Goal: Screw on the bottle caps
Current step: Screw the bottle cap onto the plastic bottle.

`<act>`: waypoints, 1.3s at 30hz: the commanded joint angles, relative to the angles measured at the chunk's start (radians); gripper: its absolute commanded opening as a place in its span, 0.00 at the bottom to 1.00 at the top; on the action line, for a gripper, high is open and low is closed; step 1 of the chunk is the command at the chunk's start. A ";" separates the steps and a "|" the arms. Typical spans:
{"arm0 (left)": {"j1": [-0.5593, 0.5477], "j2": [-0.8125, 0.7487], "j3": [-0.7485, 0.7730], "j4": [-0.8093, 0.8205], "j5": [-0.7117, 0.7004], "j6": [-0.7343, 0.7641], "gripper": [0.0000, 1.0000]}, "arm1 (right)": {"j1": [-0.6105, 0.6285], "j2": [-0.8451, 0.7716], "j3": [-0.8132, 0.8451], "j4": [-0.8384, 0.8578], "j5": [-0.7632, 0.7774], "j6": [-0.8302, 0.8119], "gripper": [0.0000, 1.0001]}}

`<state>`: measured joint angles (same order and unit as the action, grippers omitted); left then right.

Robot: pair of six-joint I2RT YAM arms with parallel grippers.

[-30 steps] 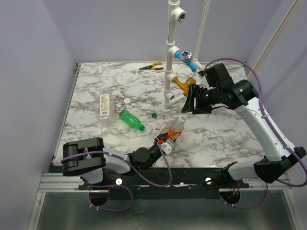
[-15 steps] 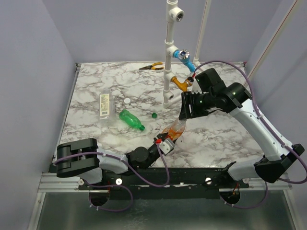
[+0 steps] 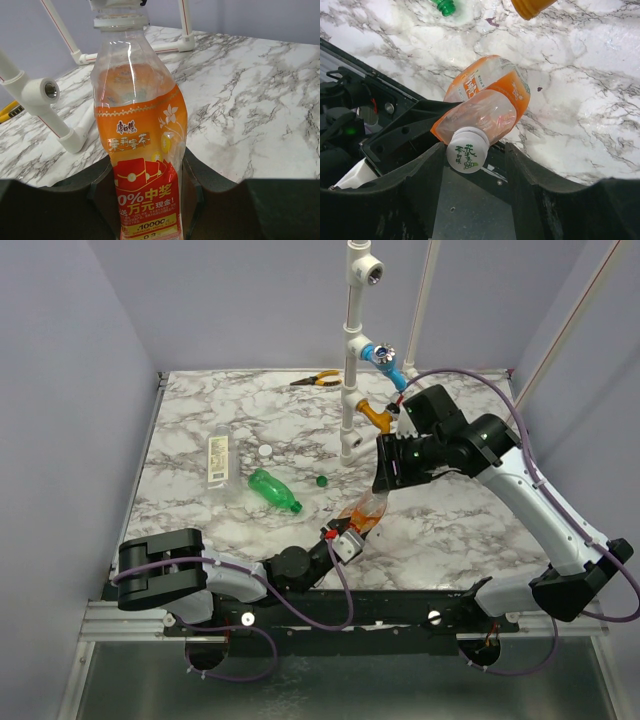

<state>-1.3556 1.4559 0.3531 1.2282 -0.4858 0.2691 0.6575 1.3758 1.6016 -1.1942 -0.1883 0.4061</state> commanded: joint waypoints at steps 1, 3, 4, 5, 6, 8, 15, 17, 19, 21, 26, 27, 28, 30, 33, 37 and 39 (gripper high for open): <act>0.006 0.005 0.012 0.002 0.027 -0.018 0.00 | 0.013 -0.014 -0.010 0.022 -0.007 -0.026 0.55; 0.006 0.010 0.013 0.002 0.028 -0.020 0.00 | 0.013 -0.018 -0.012 0.022 0.001 -0.024 0.54; 0.005 0.011 0.015 0.003 0.028 -0.021 0.00 | 0.012 -0.020 -0.016 0.021 0.003 -0.024 0.53; 0.006 0.012 0.015 0.002 0.027 -0.022 0.00 | 0.013 -0.020 -0.017 0.021 0.002 -0.023 0.52; 0.007 0.013 0.017 0.001 0.027 -0.022 0.00 | 0.013 -0.021 -0.020 0.021 0.000 -0.021 0.51; 0.006 0.014 0.019 0.001 0.028 -0.022 0.00 | 0.014 -0.023 -0.026 0.021 -0.004 -0.019 0.51; 0.007 0.021 0.025 -0.001 0.032 -0.021 0.00 | 0.014 -0.033 -0.032 0.022 0.004 -0.014 0.43; 0.007 0.024 0.026 -0.001 0.032 -0.022 0.00 | 0.014 -0.034 -0.030 0.021 0.006 -0.014 0.43; 0.008 0.025 0.027 -0.001 0.031 -0.025 0.00 | 0.014 -0.035 -0.034 0.021 0.004 -0.012 0.43; 0.008 0.025 0.027 -0.001 0.031 -0.028 0.00 | 0.014 -0.037 -0.042 0.022 0.003 -0.011 0.40; 0.007 0.023 0.029 -0.001 0.026 -0.026 0.00 | 0.014 -0.052 -0.069 0.035 -0.005 -0.002 0.35; 0.009 0.023 0.031 -0.001 0.027 -0.025 0.00 | 0.014 -0.055 -0.076 0.038 -0.006 0.001 0.34; 0.009 0.021 0.031 -0.002 0.026 -0.025 0.00 | 0.014 -0.059 -0.081 0.044 -0.008 0.005 0.34; 0.008 0.018 0.033 -0.001 0.026 -0.025 0.00 | 0.014 -0.066 -0.093 0.055 -0.013 0.011 0.33; 0.008 0.010 0.031 -0.001 0.030 -0.020 0.00 | 0.014 -0.073 -0.111 0.070 -0.006 0.023 0.33; 0.008 -0.009 0.027 -0.002 0.036 -0.012 0.00 | 0.014 -0.084 -0.131 0.084 -0.006 0.036 0.30; 0.007 -0.022 0.023 -0.007 0.046 -0.011 0.00 | 0.014 -0.086 -0.124 0.083 -0.009 0.038 0.30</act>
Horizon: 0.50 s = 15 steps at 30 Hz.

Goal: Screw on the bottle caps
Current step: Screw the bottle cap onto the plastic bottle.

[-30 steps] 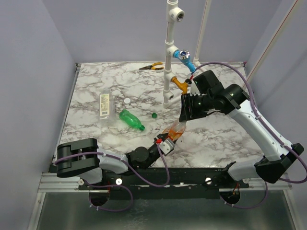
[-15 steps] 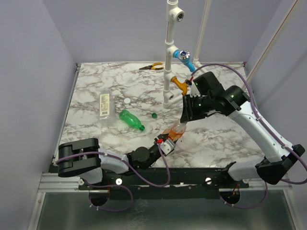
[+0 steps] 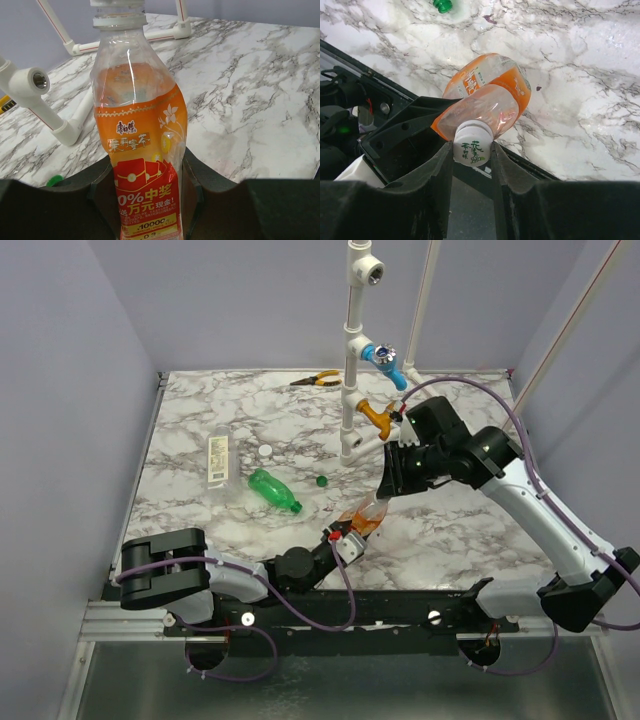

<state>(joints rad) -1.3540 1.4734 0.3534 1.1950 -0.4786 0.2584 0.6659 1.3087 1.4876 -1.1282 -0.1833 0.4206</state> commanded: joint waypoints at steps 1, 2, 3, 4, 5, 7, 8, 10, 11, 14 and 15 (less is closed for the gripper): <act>0.007 -0.048 0.020 0.024 0.041 -0.001 0.00 | 0.006 -0.020 -0.008 0.019 -0.020 0.025 0.30; 0.007 -0.053 0.018 0.023 0.044 -0.001 0.00 | 0.004 -0.022 -0.006 0.023 -0.030 0.025 0.30; 0.007 -0.060 0.017 0.022 0.047 -0.001 0.00 | 0.005 -0.024 -0.006 0.026 -0.037 0.025 0.30; 0.007 -0.066 0.015 0.021 0.050 0.000 0.00 | 0.004 -0.028 -0.006 0.030 -0.047 0.027 0.30; 0.007 -0.072 0.014 0.020 0.059 -0.001 0.00 | 0.004 -0.031 -0.008 0.035 -0.056 0.029 0.30; 0.007 -0.084 0.016 0.009 0.077 -0.003 0.00 | 0.004 -0.034 -0.008 0.035 -0.070 0.030 0.30; 0.006 -0.090 0.015 0.004 0.086 -0.004 0.00 | 0.004 -0.036 -0.008 0.034 -0.071 0.032 0.30; 0.007 -0.103 0.008 0.002 0.102 -0.007 0.00 | 0.004 -0.045 -0.008 0.034 -0.079 0.036 0.30; 0.007 -0.110 0.007 0.001 0.108 -0.007 0.00 | 0.004 -0.050 -0.008 0.034 -0.081 0.038 0.30; 0.007 -0.126 0.005 -0.012 0.135 -0.009 0.00 | 0.004 -0.056 -0.001 0.024 -0.087 0.040 0.30; 0.006 -0.134 0.005 -0.020 0.150 -0.013 0.00 | 0.004 -0.058 0.002 0.020 -0.087 0.040 0.30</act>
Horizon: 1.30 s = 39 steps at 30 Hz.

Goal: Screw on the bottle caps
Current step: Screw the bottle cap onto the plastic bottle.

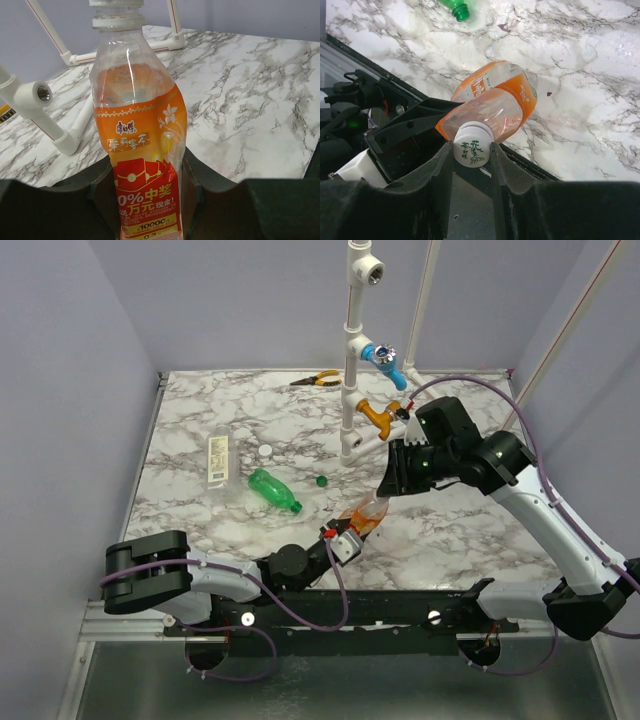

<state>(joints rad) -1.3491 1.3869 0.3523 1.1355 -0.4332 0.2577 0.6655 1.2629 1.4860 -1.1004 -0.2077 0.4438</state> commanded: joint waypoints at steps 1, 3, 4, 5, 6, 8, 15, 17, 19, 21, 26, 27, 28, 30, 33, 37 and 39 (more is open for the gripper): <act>0.002 -0.054 0.007 0.032 0.116 -0.017 0.00 | 0.005 -0.014 0.004 -0.011 -0.065 0.018 0.30; 0.002 -0.066 0.009 0.012 0.141 -0.025 0.00 | 0.004 -0.020 0.005 -0.016 -0.068 0.019 0.30; 0.002 -0.070 0.007 0.006 0.152 -0.031 0.00 | 0.005 -0.024 0.005 -0.020 -0.069 0.018 0.30; 0.002 -0.074 0.008 0.002 0.159 -0.037 0.00 | 0.005 -0.029 0.007 -0.023 -0.071 0.017 0.30; 0.002 -0.078 0.006 0.000 0.164 -0.041 0.00 | 0.005 -0.030 0.009 -0.026 -0.072 0.018 0.30; 0.001 -0.087 0.001 -0.004 0.175 -0.047 0.00 | 0.004 -0.034 0.015 -0.034 -0.077 0.017 0.30; 0.002 -0.113 0.010 -0.035 0.180 -0.054 0.00 | 0.005 -0.039 0.027 -0.058 -0.084 0.024 0.30; 0.002 -0.114 0.012 -0.035 0.176 -0.055 0.00 | 0.005 -0.041 0.024 -0.054 -0.097 0.031 0.30; 0.001 -0.113 0.018 -0.035 0.167 -0.053 0.00 | 0.005 -0.043 0.017 -0.047 -0.100 0.038 0.30; 0.002 -0.101 0.031 -0.037 0.143 -0.040 0.00 | 0.005 -0.035 0.018 -0.056 -0.095 0.040 0.30; 0.002 -0.057 0.067 -0.049 0.104 -0.012 0.00 | 0.005 -0.009 0.023 -0.089 -0.060 0.051 0.29; 0.002 -0.046 0.074 -0.048 0.093 -0.009 0.00 | 0.005 -0.005 0.020 -0.094 -0.054 0.061 0.29; 0.002 -0.034 0.085 -0.047 0.082 -0.002 0.00 | 0.005 -0.001 0.019 -0.098 -0.049 0.065 0.29; 0.002 -0.005 0.108 -0.040 0.052 0.011 0.00 | 0.005 -0.001 0.007 -0.093 -0.041 0.090 0.29; 0.002 0.042 0.138 -0.009 0.013 0.040 0.00 | 0.004 0.001 -0.012 -0.096 -0.013 0.133 0.29; 0.001 0.108 0.172 0.078 -0.027 0.084 0.00 | 0.004 -0.010 -0.071 -0.061 -0.015 0.193 0.29; 0.001 0.132 0.182 0.115 -0.035 0.100 0.00 | 0.005 -0.012 -0.091 -0.049 -0.015 0.215 0.29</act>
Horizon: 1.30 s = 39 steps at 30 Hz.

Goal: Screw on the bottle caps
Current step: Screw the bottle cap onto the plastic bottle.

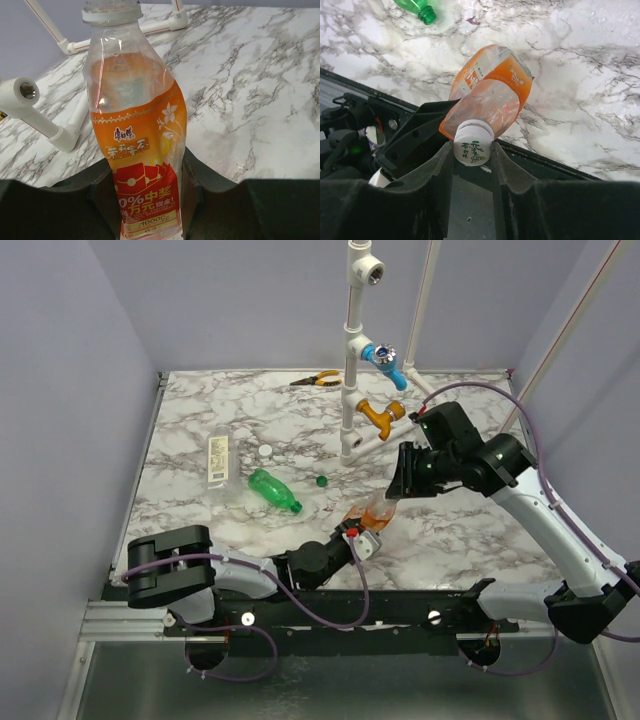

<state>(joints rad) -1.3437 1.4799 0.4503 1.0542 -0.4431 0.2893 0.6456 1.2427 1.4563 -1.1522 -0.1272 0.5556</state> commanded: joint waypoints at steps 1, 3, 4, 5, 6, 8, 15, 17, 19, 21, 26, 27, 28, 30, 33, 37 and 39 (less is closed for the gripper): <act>-0.005 0.045 0.088 0.208 -0.030 0.074 0.00 | 0.025 0.008 -0.065 0.005 -0.092 0.115 0.29; -0.005 0.057 0.092 0.236 -0.038 0.085 0.00 | 0.024 0.010 -0.065 0.005 -0.083 0.131 0.29; -0.005 0.062 0.092 0.246 -0.046 0.091 0.00 | 0.025 0.011 -0.066 0.006 -0.078 0.142 0.29; -0.005 0.064 0.094 0.255 -0.052 0.094 0.00 | 0.024 0.014 -0.066 0.008 -0.075 0.150 0.29; -0.005 0.069 0.095 0.263 -0.057 0.099 0.00 | 0.025 0.018 -0.068 0.007 -0.064 0.164 0.29; -0.007 0.072 0.097 0.277 -0.060 0.107 0.00 | 0.024 0.025 -0.073 0.013 -0.050 0.193 0.29; -0.014 0.077 0.102 0.309 -0.082 0.126 0.00 | 0.024 0.040 -0.093 0.046 0.006 0.295 0.29; -0.018 0.075 0.100 0.314 -0.087 0.128 0.00 | 0.025 0.041 -0.093 0.054 0.026 0.321 0.29; -0.018 0.074 0.099 0.315 -0.090 0.126 0.00 | 0.025 0.044 -0.091 0.059 0.045 0.342 0.29; -0.020 0.076 0.097 0.315 -0.093 0.123 0.00 | 0.024 0.049 -0.092 0.067 0.050 0.359 0.29; -0.022 0.085 0.100 0.314 -0.102 0.113 0.00 | 0.025 0.069 -0.091 0.076 0.070 0.399 0.29; -0.023 0.087 0.100 0.314 -0.104 0.111 0.00 | 0.025 0.067 -0.095 0.085 0.072 0.406 0.29; -0.023 0.088 0.100 0.314 -0.107 0.110 0.00 | 0.025 0.067 -0.098 0.091 0.073 0.417 0.29; -0.023 0.089 0.099 0.314 -0.109 0.107 0.00 | 0.025 0.067 -0.102 0.099 0.082 0.432 0.29; -0.024 0.090 0.101 0.314 -0.115 0.104 0.00 | 0.023 0.064 -0.102 0.101 0.095 0.448 0.29; -0.023 0.091 0.103 0.313 -0.119 0.099 0.00 | 0.025 0.064 -0.088 0.097 0.107 0.452 0.29; -0.023 0.094 0.104 0.310 -0.120 0.092 0.00 | 0.024 0.067 -0.083 0.092 0.113 0.449 0.30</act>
<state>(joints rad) -1.3476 1.5879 0.4679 1.1507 -0.6292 0.3820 0.6453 1.2758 1.3899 -1.0439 -0.0071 0.9730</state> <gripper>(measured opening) 0.419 0.330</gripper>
